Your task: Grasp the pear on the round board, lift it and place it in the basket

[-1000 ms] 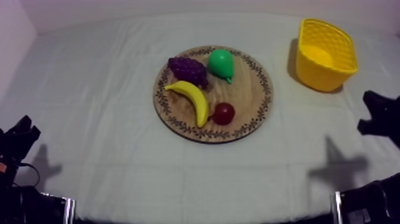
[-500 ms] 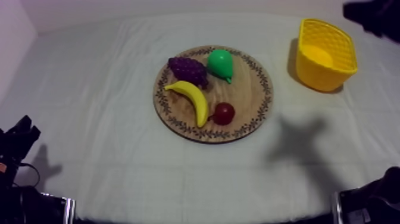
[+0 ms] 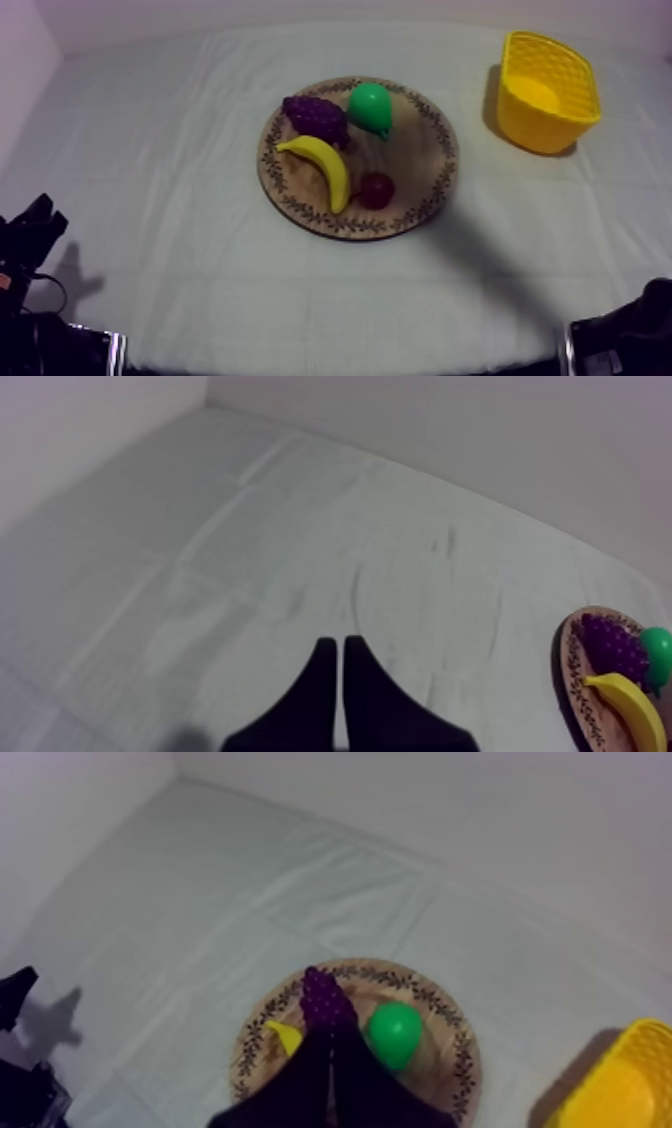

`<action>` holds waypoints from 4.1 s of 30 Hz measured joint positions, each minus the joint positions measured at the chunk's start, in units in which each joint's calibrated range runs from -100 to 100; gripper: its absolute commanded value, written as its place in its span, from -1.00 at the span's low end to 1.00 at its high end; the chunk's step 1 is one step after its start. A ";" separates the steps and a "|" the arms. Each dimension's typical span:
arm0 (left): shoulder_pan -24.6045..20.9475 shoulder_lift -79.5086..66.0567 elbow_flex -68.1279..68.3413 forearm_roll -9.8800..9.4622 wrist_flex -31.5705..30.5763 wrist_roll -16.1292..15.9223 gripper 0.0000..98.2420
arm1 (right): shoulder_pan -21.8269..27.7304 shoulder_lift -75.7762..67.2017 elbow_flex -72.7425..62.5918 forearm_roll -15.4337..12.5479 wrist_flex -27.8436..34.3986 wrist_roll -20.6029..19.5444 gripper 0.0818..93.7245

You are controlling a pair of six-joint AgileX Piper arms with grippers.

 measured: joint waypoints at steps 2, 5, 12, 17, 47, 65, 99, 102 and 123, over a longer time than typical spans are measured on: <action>0.00 0.00 0.00 0.00 0.00 0.00 -1.00 | 0.00 4.51 -0.79 -0.34 -0.11 0.00 -0.95; 0.00 0.00 0.00 0.00 0.00 0.00 -1.00 | 0.17 11.38 -0.92 -0.81 -0.70 0.14 -0.95; 0.00 0.00 0.00 0.00 0.00 0.00 -1.00 | 0.74 19.43 3.07 -0.50 -3.03 0.15 -0.95; 0.00 0.00 0.00 0.00 0.00 0.00 -1.00 | 0.91 19.65 5.31 -0.06 -4.78 0.18 -0.79; 0.00 0.00 0.00 0.00 0.00 0.00 -1.00 | 2.89 32.70 0.64 -1.92 -9.61 4.36 0.58; 0.00 0.00 0.00 0.00 0.00 0.00 -1.00 | 3.93 49.31 -9.09 1.61 -11.61 1.29 0.07; 0.00 0.00 0.00 0.00 0.00 0.00 -1.00 | 21.05 6.03 12.47 -0.43 -1.01 13.27 0.00; 0.00 0.00 0.00 0.00 0.00 0.00 -1.00 | 23.73 5.52 15.33 -0.03 -3.10 13.33 0.01; 0.00 0.00 0.00 0.00 0.00 0.00 -1.00 | 29.37 27.92 16.24 2.22 -17.10 10.70 0.41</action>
